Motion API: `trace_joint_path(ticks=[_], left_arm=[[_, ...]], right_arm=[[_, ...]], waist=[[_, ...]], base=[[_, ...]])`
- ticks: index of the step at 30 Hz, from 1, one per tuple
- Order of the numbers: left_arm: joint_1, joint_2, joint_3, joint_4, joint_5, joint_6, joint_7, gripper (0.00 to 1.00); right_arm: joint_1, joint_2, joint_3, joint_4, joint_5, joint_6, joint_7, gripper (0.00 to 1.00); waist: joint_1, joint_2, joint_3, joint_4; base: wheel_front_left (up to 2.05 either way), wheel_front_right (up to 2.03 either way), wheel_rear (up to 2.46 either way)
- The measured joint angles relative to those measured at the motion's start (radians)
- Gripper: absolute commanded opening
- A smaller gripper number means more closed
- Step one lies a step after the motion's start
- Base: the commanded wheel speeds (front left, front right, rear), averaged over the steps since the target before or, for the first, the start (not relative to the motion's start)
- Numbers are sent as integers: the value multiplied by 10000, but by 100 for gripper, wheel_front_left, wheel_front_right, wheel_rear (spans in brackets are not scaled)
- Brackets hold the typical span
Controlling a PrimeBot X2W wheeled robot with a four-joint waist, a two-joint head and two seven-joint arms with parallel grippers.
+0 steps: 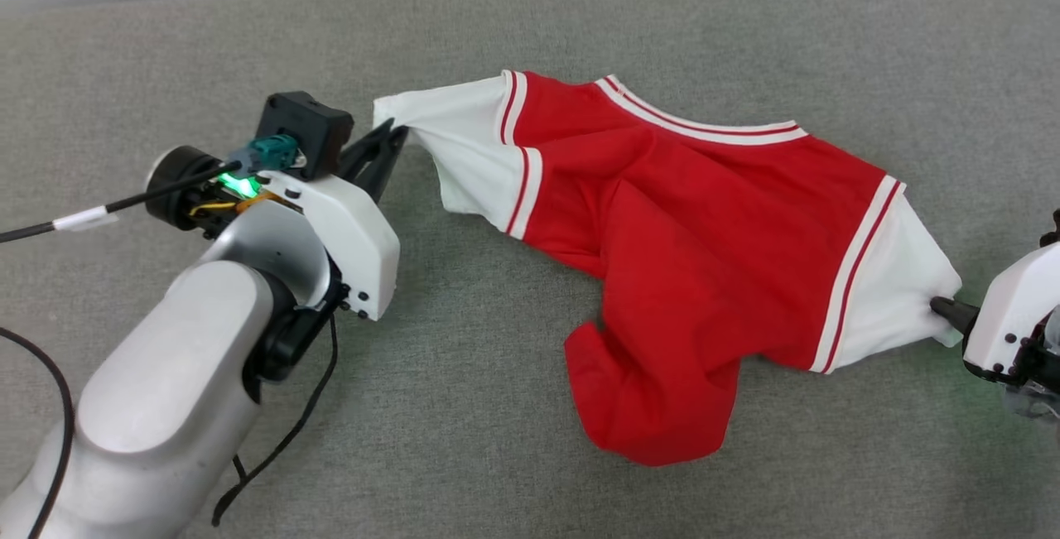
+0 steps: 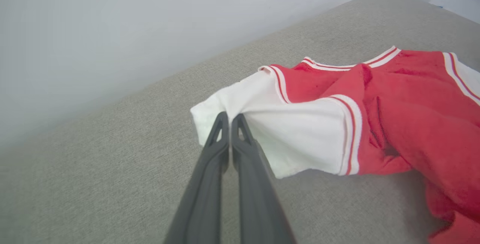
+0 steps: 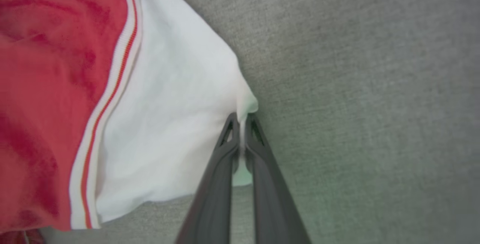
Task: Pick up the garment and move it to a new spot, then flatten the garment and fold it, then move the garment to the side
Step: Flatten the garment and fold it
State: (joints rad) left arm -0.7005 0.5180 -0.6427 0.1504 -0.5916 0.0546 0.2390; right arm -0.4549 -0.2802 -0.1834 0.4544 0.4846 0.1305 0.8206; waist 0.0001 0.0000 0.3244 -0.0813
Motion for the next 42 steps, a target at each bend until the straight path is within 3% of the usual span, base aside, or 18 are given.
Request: trace_joint_path(ticks=[14,22,26,32,42], left_arm=[[-381,685,1110,23,-38,894,-282,0],[-1802,477,1620,1296,-90,1058,-608,0],[-2903,268,1785,2364,58,1080,-995,0],[-4835,104,1916,3733,370,771,-1685,0],[-8015,107,2268,5049,802,512,-3016,0]], right_arm=[[-534,-901,376,-2270,-897,4,-988,0],[-2427,-1114,941,-1987,-1480,8,-1774,0],[-3734,-1152,1281,-1547,-1735,8,-2336,0],[-5903,-1126,1597,-809,-2313,10,-3404,0],[-9186,-880,1967,186,-3122,10,-5007,0]], waist=[[-1,0,-1449,-81],[0,0,-1743,127],[0,0,-1546,191],[0,0,-827,189],[1,0,814,46]], base=[[0,0,0],[0,0,0],[0,0,0],[0,0,0],[0,0,0]])
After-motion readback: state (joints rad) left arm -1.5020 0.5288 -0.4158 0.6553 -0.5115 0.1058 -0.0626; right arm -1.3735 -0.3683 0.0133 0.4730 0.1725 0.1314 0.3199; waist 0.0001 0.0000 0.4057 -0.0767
